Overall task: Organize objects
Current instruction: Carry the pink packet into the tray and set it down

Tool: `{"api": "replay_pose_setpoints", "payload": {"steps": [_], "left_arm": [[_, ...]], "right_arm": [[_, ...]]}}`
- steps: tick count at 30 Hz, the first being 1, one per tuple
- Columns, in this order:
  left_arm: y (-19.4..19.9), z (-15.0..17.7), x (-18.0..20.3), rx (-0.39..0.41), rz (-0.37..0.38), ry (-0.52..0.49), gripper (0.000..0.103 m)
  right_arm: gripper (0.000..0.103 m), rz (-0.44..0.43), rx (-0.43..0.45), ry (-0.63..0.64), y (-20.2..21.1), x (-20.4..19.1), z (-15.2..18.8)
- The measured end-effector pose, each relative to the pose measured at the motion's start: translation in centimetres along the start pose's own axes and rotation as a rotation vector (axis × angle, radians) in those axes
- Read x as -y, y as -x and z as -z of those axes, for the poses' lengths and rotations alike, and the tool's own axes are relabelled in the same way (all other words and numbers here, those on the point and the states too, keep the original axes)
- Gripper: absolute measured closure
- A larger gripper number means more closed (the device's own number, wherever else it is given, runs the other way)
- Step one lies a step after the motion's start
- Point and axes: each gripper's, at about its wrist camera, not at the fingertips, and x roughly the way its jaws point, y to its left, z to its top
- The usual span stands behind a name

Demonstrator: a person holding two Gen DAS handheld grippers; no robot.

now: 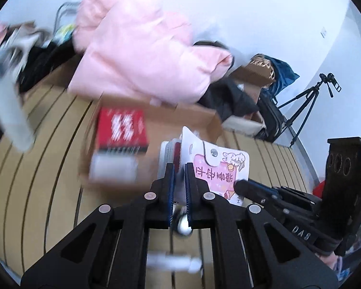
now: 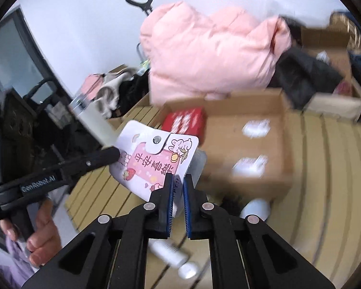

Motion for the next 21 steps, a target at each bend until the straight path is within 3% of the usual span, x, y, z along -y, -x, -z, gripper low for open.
{"api": "replay_pose_setpoints", "payload": {"steps": [2, 8, 12, 15, 17, 18, 20, 21], "left_arm": [[-1.6, -2.3, 1.1, 0.008, 0.035, -0.022, 0.098], [-10.9, -7.0, 1.9, -0.047, 0.061, -0.023, 0.098], [-18.2, -6.7, 0.7, -0.154, 0.035, -0.002, 0.098], [-22.8, -5.3, 0.0, -0.247, -0.052, -0.031, 0.098], [-23.8, -4.4, 0.1, -0.303, -0.064, -0.069, 0.098], [-23.6, -4.3, 0.2, -0.309, -0.046, -0.070, 0.094], [-22.1, -4.6, 0.7, -0.275, -0.025, -0.089, 0.071], [-21.3, -4.8, 0.8, -0.249, -0.024, -0.092, 0.054]], "right_arm": [[0.101, 0.042, -0.001, 0.030, -0.3, 0.5, -2.0], [0.101, 0.152, -0.090, 0.060, -5.2, 4.8, -7.4], [0.101, 0.239, -0.183, 0.049, -10.8, 9.4, -9.1], [0.101, 0.315, -0.244, 0.068, -14.5, 12.2, -9.4], [0.101, 0.372, -0.285, 0.088, -16.5, 13.0, -9.1], [0.101, 0.386, -0.279, 0.119, -16.9, 12.8, -8.9], [0.100, 0.374, -0.254, 0.143, -16.7, 12.2, -8.8], [0.099, 0.377, -0.247, 0.141, -16.5, 12.1, -8.9]]}}
